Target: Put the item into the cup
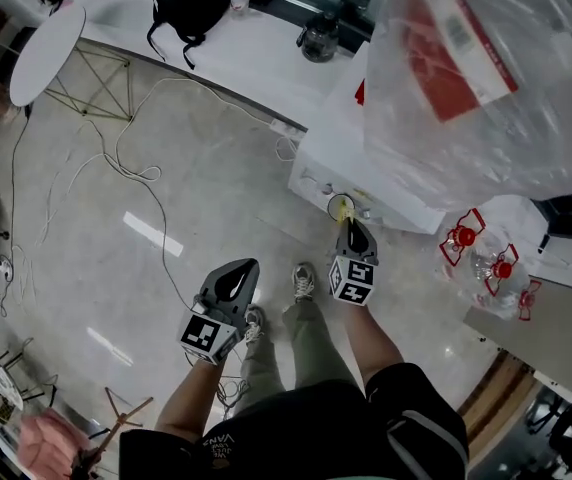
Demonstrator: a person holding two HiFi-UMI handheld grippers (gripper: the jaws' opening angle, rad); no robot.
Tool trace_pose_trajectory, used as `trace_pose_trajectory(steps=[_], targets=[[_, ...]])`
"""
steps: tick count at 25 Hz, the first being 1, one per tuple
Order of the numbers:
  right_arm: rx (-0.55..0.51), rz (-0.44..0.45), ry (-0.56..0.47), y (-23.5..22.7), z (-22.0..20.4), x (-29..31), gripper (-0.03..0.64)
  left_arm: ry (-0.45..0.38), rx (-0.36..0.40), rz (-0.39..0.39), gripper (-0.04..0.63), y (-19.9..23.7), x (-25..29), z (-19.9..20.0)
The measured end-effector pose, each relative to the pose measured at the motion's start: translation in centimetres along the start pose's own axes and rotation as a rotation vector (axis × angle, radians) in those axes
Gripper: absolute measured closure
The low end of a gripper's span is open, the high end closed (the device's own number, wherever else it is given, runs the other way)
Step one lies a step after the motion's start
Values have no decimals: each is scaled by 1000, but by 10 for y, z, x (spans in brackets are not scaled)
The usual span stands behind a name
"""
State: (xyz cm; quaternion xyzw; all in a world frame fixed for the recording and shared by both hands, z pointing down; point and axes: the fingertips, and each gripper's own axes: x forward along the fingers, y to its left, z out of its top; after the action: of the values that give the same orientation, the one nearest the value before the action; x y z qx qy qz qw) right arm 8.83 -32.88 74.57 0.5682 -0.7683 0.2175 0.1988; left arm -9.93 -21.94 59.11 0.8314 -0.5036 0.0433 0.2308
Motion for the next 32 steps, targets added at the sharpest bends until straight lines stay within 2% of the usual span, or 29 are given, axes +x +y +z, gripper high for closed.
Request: trace_pose_trajectory(steps=[11, 22, 32], targets=[[-55, -34, 67, -7, -35, 51, 565, 14, -19, -12, 575, 7, 19, -16], [-111, -58, 148, -14, -68, 74, 565, 23, -30, 0, 575, 18, 24, -25], [-86, -87, 203, -22, -81, 98, 566, 27, -40, 7, 575, 24, 25, -32]])
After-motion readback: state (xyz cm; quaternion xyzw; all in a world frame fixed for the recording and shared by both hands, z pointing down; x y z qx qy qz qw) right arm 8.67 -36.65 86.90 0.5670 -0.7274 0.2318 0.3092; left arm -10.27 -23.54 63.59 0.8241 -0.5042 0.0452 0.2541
